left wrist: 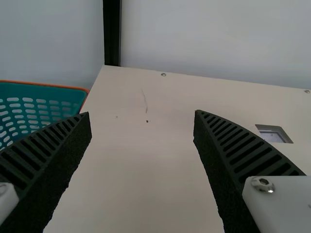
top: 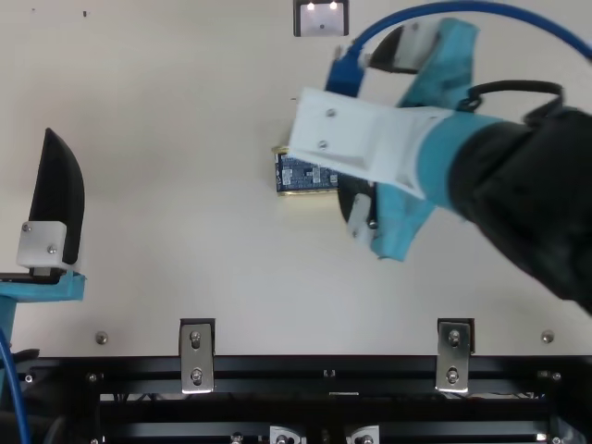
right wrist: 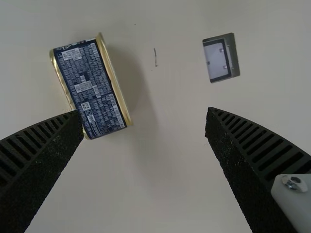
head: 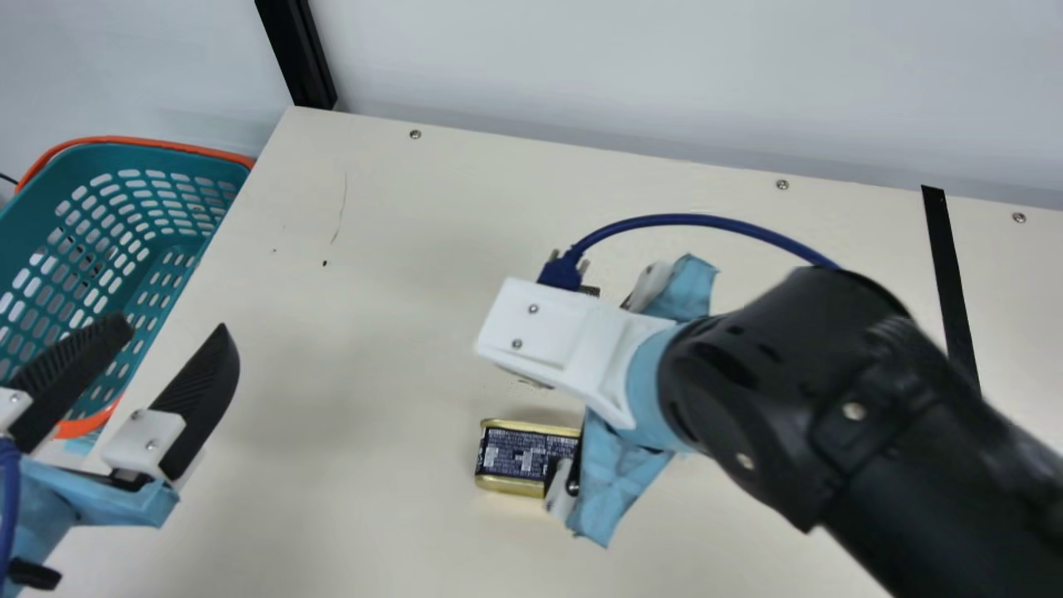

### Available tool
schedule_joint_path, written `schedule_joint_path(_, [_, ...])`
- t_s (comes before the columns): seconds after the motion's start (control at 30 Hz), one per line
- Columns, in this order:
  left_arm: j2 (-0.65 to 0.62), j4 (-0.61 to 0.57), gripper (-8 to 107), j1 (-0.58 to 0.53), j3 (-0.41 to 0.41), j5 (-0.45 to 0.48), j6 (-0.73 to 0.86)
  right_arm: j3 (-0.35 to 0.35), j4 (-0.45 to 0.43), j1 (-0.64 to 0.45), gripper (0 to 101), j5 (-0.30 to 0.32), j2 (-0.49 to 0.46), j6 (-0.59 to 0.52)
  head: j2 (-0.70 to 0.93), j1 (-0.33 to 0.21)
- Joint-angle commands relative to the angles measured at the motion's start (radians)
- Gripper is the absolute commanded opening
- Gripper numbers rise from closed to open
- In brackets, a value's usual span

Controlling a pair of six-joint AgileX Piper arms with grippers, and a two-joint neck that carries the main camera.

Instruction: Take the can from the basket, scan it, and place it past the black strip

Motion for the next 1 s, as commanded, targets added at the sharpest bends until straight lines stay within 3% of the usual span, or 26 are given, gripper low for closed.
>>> schedule_joint_path(0.0, [0.0,0.0,90,0.0,0.0,0.0,0.0,-0.011,0.008,0.014,101,0.022,0.024,-0.006,-0.001,-0.004])
schedule_joint_path(0.4, [0.0,0.026,90,-0.009,0.01,-0.024,-0.058,-0.077,0.047,0.076,101,0.13,0.114,-0.039,-0.001,-0.004])
schedule_joint_path(0.97, [0.0,0.026,90,-0.009,0.01,-0.024,-0.058,-0.151,0.03,0.114,101,0.142,0.251,-0.093,-0.001,-0.004])
